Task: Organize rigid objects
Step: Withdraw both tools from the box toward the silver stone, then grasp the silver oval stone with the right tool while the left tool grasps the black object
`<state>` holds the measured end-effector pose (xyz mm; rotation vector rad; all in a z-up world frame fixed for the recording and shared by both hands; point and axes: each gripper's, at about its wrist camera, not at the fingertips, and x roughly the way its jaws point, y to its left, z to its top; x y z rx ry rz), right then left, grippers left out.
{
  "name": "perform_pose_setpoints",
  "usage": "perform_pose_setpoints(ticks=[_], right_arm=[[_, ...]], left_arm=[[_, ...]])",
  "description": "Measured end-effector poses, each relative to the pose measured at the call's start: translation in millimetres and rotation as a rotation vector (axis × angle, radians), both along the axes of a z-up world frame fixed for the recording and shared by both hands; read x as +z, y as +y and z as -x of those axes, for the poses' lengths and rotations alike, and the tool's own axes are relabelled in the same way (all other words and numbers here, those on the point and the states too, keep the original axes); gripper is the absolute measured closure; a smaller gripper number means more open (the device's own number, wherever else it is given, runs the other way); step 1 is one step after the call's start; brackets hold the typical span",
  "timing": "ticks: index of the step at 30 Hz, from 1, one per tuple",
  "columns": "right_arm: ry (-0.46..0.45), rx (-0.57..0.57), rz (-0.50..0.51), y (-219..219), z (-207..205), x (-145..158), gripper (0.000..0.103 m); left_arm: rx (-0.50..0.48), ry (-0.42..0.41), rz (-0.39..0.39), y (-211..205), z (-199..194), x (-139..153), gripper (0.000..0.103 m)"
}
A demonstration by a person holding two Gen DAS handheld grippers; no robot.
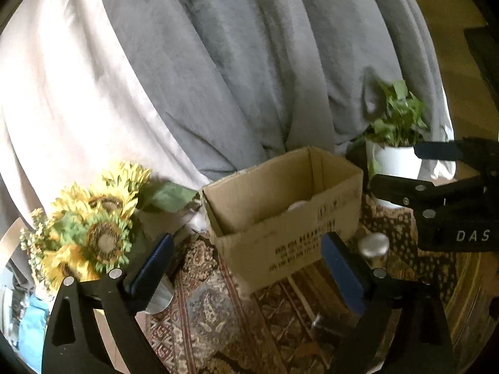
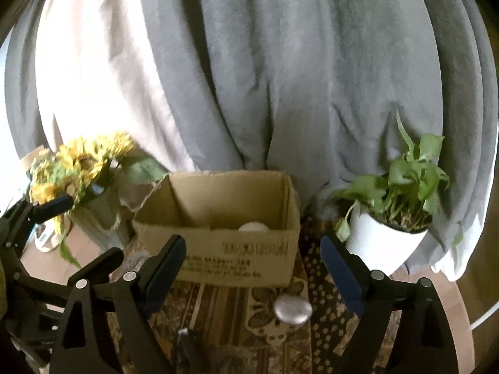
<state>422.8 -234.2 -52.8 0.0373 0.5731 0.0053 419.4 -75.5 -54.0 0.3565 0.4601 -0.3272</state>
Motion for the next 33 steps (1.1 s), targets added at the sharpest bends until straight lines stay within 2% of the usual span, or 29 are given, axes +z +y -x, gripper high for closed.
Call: perform_pose_setpoints(ticks=[4,9,17,25,33], right_arm=[[0.009,0.021,0.023,6.0,13.8,-9.6,0.014],[0.038,0.035,0.031,10.0,27.3,-21.8,0.014],[0.098,0.016,0.005,3.7,39.2,-48.3,0.014],[0.153,-0.002,0.017,-1.5,35.4,-76.2,0.014],[0.226,-0.007,0.029,-10.0,19.5,-105.2,0.014]], left_arm=[[-0.021,0.022,-0.017,1.4,14.6,-13.7,0.005],[-0.060,0.069,-0.001,1.2,25.2,-29.3,0.003],[-0.170,0.115,-0.033,-11.6,36.7,-54.0,0.001],[-0.254,0.167,-0.112,-26.0,31.6,-84.2,0.001],[-0.340,0.286,-0.146,-38.1,17.9,-117.3,0.002]])
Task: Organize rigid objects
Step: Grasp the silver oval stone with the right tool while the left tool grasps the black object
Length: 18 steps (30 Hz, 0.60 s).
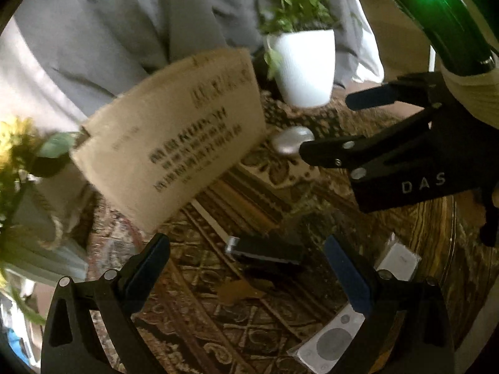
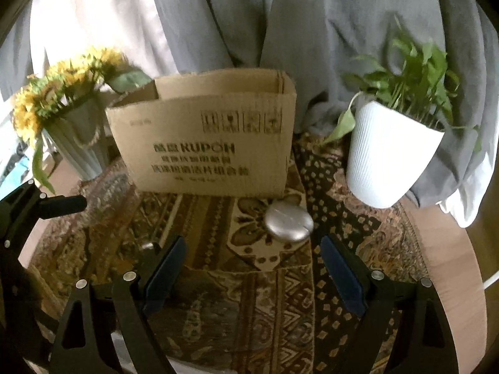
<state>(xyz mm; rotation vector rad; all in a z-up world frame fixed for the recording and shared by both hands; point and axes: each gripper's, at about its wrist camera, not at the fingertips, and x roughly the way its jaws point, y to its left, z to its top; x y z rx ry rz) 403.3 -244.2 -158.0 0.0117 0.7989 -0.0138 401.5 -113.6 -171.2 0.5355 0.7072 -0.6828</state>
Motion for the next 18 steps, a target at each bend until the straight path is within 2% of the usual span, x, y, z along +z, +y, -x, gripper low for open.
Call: perform_pose_setpoints(ticks=[9,16,18], right_arm=[[0.086,-0.014,-0.014,-9.4,-16.5,-34.0,0.014],[0.132,-0.012,-0.027,-11.7,-27.6,-51.7,0.014],[0.139,-0.011,-0.029,-11.2,-29.2,-54.8,0.014]], left_arm=[[-0.036,0.110,-0.015,-10.4,-19.6,-32.1,0.008],[-0.042,0.153,-0.008,-13.0,-27.7,-46.4,0.009],[-0.041,0.165,-0.007,-13.2,-30.9,-49.4,0.013]])
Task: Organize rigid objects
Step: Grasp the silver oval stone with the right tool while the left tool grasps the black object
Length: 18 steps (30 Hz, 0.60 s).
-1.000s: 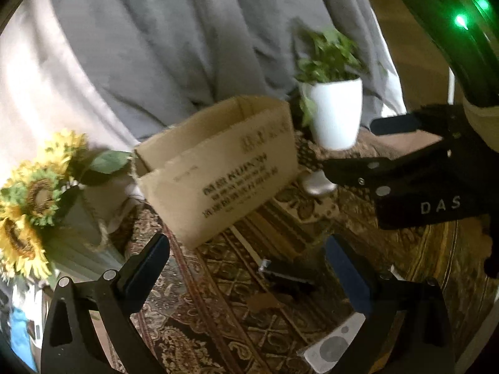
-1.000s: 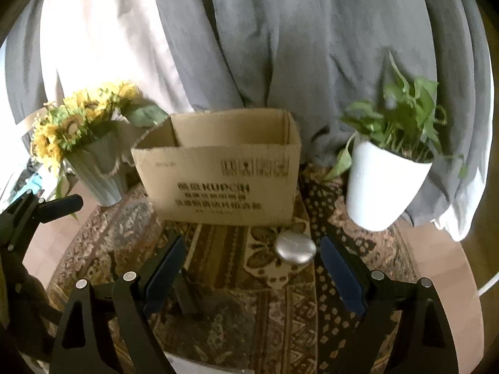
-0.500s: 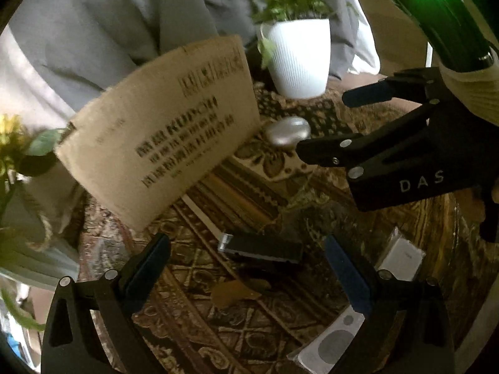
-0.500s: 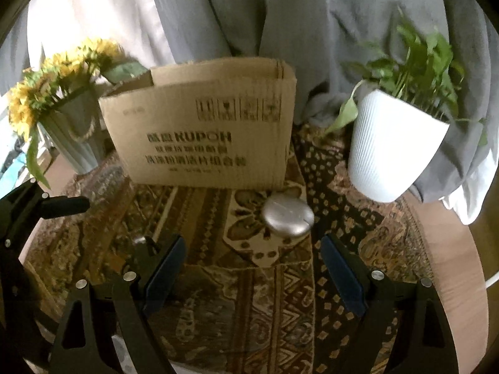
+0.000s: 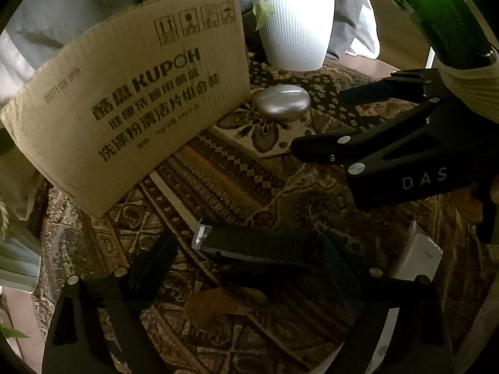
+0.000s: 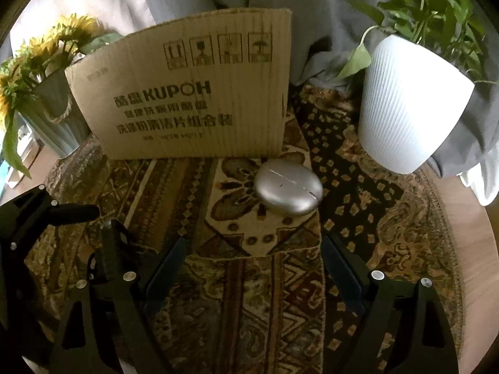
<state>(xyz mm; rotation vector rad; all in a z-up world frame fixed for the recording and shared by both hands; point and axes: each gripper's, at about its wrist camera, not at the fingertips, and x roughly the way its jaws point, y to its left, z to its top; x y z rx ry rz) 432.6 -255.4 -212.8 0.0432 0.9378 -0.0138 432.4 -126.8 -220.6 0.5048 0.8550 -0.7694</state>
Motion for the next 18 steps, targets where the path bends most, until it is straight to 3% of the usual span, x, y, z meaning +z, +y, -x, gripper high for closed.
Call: perform_pose_setpoints(ticks=[6,11,18], right_arm=[[0.016,0.000,-0.002,0.4,-5.9,-6.5,0.014],[0.028,-0.007,-0.017,-2.2,-10.7,-10.3,0.014],[0.032,-0.013,-0.031,-6.2,-16.0,-12.3,0.014]], left_arm=[[0.008,0.040,0.016,1.7,-6.3,-8.1,0.017],[0.021,0.074,0.061,2.0,-9.8,-9.6,0.030],[0.075,0.086,0.082,3.1,-12.8,-7.2,0.030]])
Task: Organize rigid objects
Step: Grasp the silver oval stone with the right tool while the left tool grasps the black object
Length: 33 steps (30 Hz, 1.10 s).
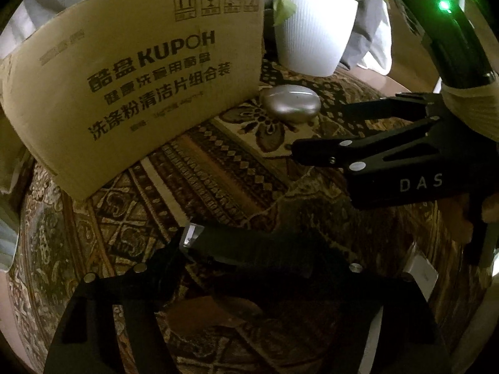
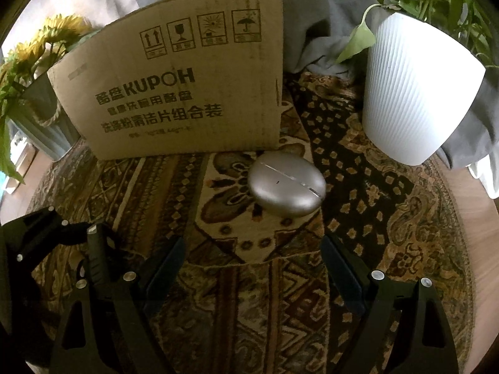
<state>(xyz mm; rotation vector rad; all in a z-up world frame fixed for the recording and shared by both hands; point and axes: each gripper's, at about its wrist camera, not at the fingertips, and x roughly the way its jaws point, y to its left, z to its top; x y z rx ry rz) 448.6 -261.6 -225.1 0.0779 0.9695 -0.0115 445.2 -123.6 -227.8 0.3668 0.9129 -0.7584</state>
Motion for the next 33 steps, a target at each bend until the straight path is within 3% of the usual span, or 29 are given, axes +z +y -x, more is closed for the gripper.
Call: perform_pose_setpoints(ticks=[15,21,28,31,33], right_arm=[[-0.043,-0.060,-0.029,-30.7,-24.8,0.6,0.014],[0.000,-0.068,-0.054,-42.1,-41.7,-15.9,0.014],[-0.031,-0.056,-0.014,-42.4,-51.2,-19.8,0.015],[-0.033,-0.052,-0.010,-42.8,-54.9,-22.1,0.022],[-0.040,-0.056,0.003,-43.2,-54.8,-22.2,0.033]], left_arm=[[0.273,-0.069,0.070,4.7,-31.5,23.4,0.030],[0.307,-0.084,0.057,-0.9,-43.0,20.4,0.030],[0.332,-0.074,0.038,-6.3,-51.6,13.1,0.030],[0.338,-0.071,0.035,-8.1,-53.7,11.7,0.030],[0.339,-0.071,0.034,-9.9,-53.4,10.6,0.030]])
